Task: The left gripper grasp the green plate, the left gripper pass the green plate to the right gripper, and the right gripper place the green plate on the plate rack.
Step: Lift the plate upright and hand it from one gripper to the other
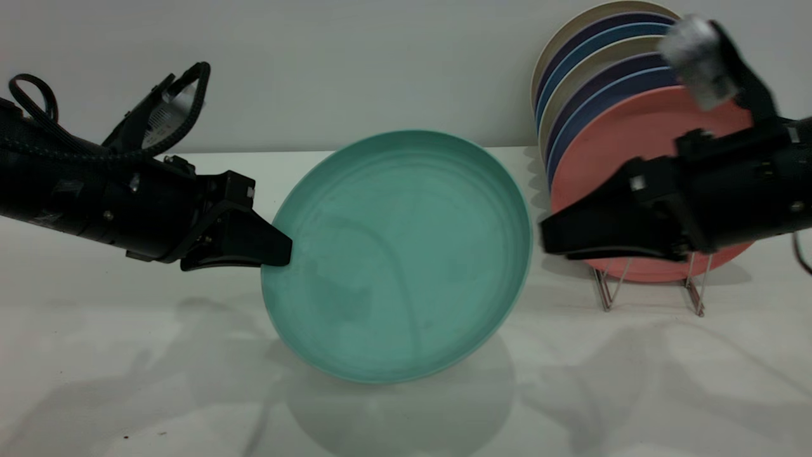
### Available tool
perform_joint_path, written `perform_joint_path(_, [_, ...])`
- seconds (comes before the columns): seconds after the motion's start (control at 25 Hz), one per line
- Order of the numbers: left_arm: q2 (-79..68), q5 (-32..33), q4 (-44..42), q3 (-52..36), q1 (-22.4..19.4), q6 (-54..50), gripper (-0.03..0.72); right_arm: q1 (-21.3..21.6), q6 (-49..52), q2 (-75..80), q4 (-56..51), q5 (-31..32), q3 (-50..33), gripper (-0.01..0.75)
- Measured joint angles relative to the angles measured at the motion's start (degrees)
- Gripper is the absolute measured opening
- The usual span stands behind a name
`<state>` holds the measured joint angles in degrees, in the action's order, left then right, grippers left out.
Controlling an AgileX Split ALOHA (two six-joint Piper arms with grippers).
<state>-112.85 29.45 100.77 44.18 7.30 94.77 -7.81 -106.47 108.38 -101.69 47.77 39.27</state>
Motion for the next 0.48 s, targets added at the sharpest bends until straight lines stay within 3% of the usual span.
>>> perform_joint_path(0.2, [0.0, 0.3, 0.0, 0.0, 0.0, 0.0, 0.012, -3.1, 1.6, 0.3, 0.1, -0.9, 2.1, 0.340])
perform_joint_path(0.48, [0.0, 4.4, -0.1, 0.0, 0.0, -0.4, 0.012, -3.6, 4.4, 4.2, 0.0, -0.9, 3.7, 0.334])
